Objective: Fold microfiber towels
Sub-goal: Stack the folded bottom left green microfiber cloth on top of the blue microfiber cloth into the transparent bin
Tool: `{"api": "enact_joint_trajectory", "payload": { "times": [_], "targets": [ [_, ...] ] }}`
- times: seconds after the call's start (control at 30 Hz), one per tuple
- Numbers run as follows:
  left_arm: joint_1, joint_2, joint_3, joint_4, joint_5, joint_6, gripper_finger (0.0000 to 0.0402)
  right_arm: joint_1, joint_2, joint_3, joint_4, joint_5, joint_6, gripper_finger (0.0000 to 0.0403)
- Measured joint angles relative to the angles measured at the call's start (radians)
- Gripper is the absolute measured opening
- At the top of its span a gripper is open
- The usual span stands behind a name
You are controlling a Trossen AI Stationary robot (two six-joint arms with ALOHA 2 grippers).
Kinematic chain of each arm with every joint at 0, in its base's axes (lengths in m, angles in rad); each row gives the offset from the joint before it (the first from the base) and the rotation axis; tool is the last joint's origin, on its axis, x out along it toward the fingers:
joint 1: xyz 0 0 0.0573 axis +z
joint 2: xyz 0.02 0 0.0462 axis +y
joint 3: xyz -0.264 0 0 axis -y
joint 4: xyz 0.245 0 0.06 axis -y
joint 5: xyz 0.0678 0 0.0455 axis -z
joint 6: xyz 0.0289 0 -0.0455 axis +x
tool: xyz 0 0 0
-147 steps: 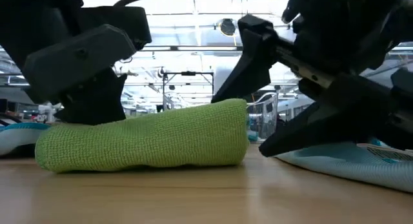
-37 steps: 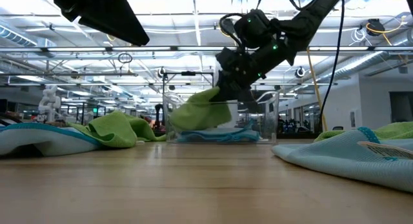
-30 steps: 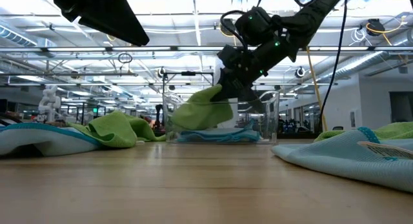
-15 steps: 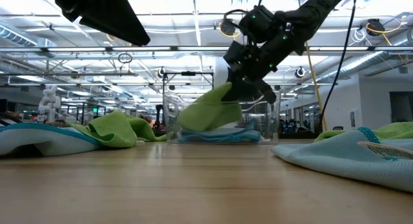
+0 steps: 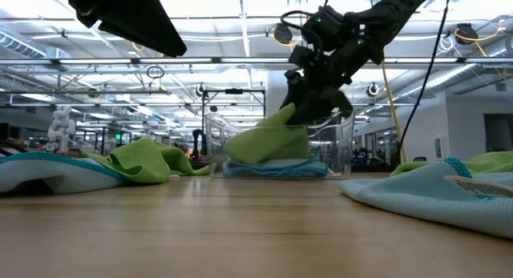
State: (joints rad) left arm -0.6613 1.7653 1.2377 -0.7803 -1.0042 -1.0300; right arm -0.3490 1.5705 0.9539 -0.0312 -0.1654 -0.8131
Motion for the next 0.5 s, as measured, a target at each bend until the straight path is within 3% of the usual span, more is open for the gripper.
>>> {"api": "enact_joint_trajectory", "payload": {
  "times": [0.33,0.5],
  "targets": [
    [0.024,0.0,0.0,0.0,0.001,0.004,0.009,-0.043,-0.097,0.0,-0.171,-0.199,0.184,0.0196],
    [0.033,0.0,0.0,0.003,0.008,0.008,0.009,-0.042,-0.13,0.0,-0.156,-0.231,0.377,0.0196]
  ]
}}
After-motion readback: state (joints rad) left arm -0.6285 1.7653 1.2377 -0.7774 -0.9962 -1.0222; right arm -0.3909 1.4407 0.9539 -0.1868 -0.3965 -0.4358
